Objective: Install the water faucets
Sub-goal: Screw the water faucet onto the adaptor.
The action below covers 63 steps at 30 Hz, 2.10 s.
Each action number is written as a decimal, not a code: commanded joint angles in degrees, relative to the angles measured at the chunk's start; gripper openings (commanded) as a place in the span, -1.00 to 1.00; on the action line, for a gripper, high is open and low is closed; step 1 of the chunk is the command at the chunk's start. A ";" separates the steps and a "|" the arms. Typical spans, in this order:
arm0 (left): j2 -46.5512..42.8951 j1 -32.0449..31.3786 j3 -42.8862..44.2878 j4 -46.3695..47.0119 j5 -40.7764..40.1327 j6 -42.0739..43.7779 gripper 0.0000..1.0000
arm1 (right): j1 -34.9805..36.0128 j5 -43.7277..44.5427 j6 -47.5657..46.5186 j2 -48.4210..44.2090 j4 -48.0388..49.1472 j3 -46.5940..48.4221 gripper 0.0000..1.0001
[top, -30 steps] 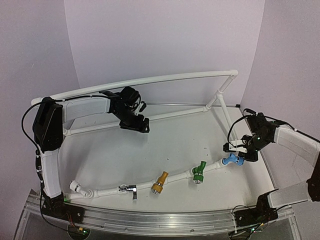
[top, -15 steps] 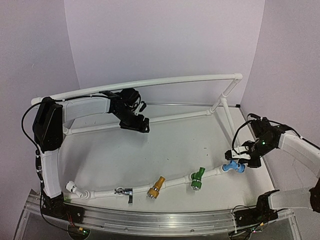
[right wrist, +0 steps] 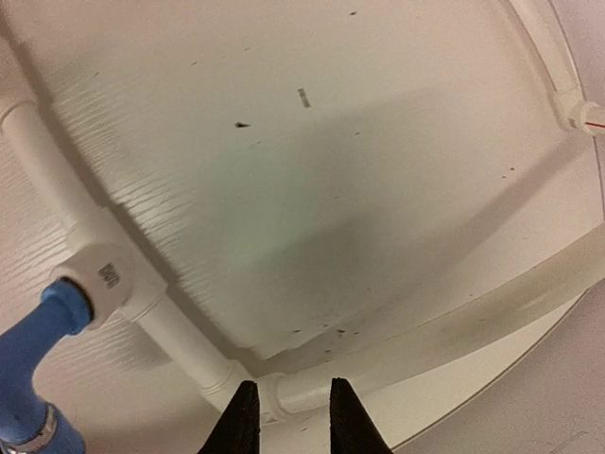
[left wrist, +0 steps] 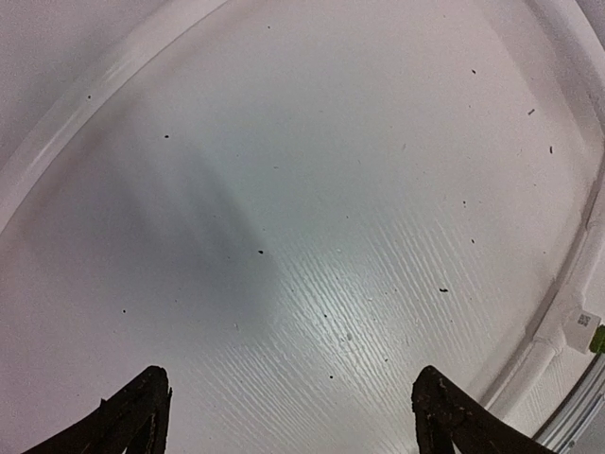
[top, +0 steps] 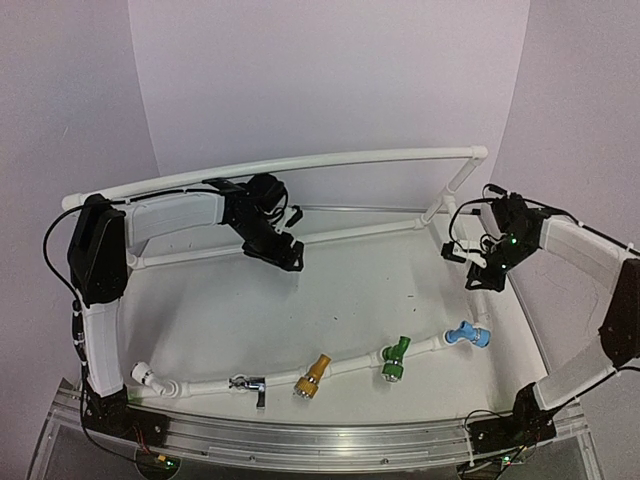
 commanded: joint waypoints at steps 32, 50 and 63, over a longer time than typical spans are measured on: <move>3.80 11.62 10.75 6.37 3.15 -4.50 0.75 | -4.01 7.74 8.97 44.84 13.93 51.08 -0.53; 5.06 5.66 4.87 2.87 7.42 3.11 0.96 | -3.17 -5.32 -2.54 16.98 -14.72 29.36 0.42; 3.78 4.00 2.15 4.46 7.26 0.70 0.95 | -5.88 5.75 -8.82 4.53 -15.10 12.41 0.17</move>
